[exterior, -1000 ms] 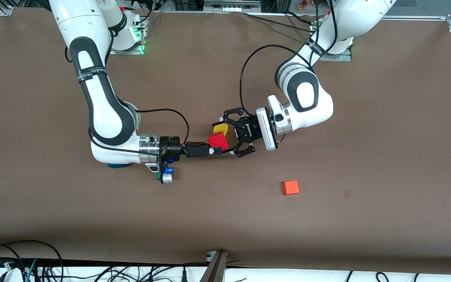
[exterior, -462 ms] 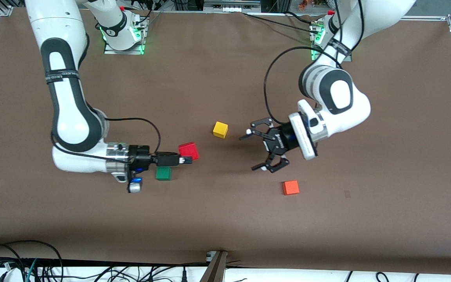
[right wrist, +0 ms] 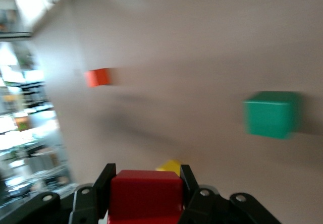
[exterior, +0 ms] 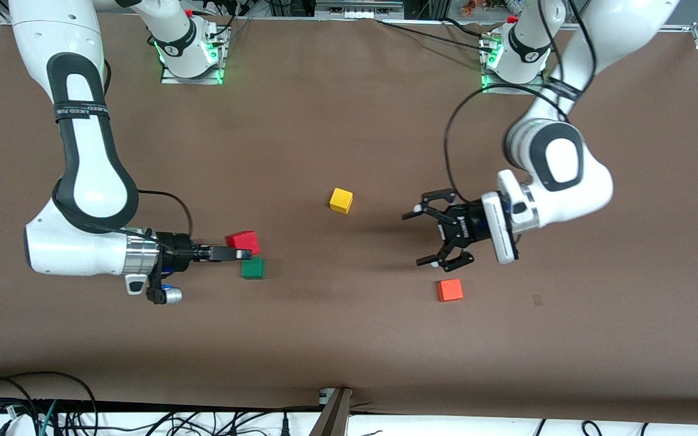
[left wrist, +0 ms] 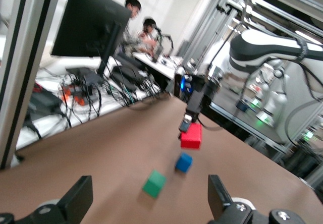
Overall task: Pass red block to right arm, stack on blue
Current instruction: 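Carry the red cube with the right gripper over the blue cube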
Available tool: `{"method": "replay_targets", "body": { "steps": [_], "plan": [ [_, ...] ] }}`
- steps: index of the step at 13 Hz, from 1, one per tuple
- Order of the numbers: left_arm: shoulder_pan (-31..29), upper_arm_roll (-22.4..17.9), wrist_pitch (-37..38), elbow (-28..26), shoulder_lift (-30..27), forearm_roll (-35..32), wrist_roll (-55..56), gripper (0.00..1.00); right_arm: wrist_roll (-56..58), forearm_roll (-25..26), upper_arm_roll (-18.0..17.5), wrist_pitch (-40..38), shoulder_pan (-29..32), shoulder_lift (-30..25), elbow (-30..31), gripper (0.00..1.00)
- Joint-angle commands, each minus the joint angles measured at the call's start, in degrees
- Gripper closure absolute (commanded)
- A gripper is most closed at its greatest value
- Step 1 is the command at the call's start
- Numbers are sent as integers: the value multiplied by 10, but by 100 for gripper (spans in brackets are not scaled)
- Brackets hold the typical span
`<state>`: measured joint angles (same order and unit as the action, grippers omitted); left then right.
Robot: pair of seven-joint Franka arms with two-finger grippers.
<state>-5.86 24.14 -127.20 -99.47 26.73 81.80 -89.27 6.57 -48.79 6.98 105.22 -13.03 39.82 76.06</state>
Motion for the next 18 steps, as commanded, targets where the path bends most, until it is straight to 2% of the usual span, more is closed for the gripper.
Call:
{"method": "replay_targets", "body": {
  "steps": [1,3,6,8,10,11,13,15,18],
  "plan": [
    [-67,6,98,-2,-8,-146,121,0,4,159,9,30,-4,-4,-3,99],
    [-97,2,160,6,-18,-244,197,0,-1,277,8,46,-6,-4,-1,99],
    [-127,0,254,52,-19,-398,325,0,-6,372,9,74,-9,-15,21,99],
    [-136,0,354,118,-19,-488,421,0,-5,388,10,124,-9,-41,73,99],
    [-130,10,435,188,-19,-623,513,0,-5,404,11,189,-10,-68,143,99],
    [-127,13,463,204,-22,-667,543,0,-5,417,10,222,-9,-80,172,99],
    [-126,12,489,206,-49,-704,595,0,-4,421,11,267,-10,-93,214,99],
    [-116,14,506,206,-74,-784,653,0,-5,425,12,312,-21,-106,255,99],
    [-76,14,532,206,-121,-850,724,0,-14,432,15,372,-26,-127,316,99]
  ]
}}
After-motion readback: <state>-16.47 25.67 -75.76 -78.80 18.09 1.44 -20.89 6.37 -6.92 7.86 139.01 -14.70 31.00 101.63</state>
